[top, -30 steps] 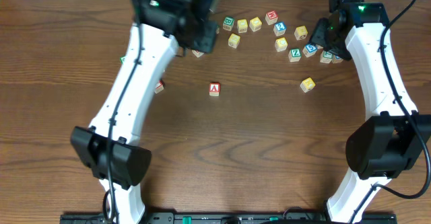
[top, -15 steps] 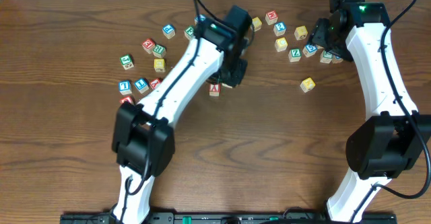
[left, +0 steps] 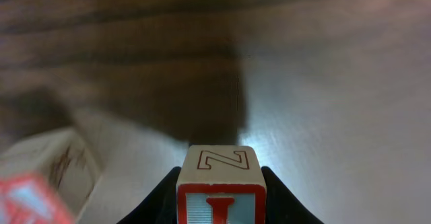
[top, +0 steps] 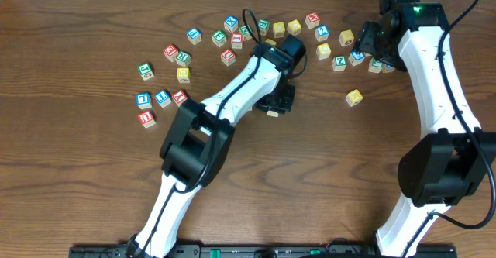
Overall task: Spell out AI2
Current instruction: 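Carry the I block with the left gripper beside the A block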
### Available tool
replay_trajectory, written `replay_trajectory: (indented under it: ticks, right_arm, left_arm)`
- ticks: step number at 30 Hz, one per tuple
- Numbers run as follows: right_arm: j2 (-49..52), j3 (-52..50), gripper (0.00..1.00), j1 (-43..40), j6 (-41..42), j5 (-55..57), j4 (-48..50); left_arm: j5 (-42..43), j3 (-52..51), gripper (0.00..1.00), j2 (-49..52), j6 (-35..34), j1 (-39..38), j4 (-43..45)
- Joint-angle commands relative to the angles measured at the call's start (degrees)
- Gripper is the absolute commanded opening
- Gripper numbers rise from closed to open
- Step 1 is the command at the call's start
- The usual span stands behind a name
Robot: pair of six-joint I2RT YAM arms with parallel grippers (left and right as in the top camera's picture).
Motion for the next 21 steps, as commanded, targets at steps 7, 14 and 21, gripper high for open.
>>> replay_trajectory:
  ticks: [7, 14, 21]
  right_arm:
    - [-0.1, 0.3, 0.84, -0.3, -1.3, 0.9, -0.3]
    - [-0.1, 0.3, 0.85, -0.3, -1.3, 0.9, -0.3]
    - [-0.1, 0.3, 0.85, -0.3, -1.3, 0.9, -0.3]
  left_arm:
    - [-9.2, -0.4, 0.25, 3.2, -6.8, 0.2, 1.4]
    - [-9.2, -0.4, 0.26, 3.2, -7.0, 0.2, 2.4]
    - [-9.1, -0.4, 0.5, 3.2, -7.3, 0.2, 2.3]
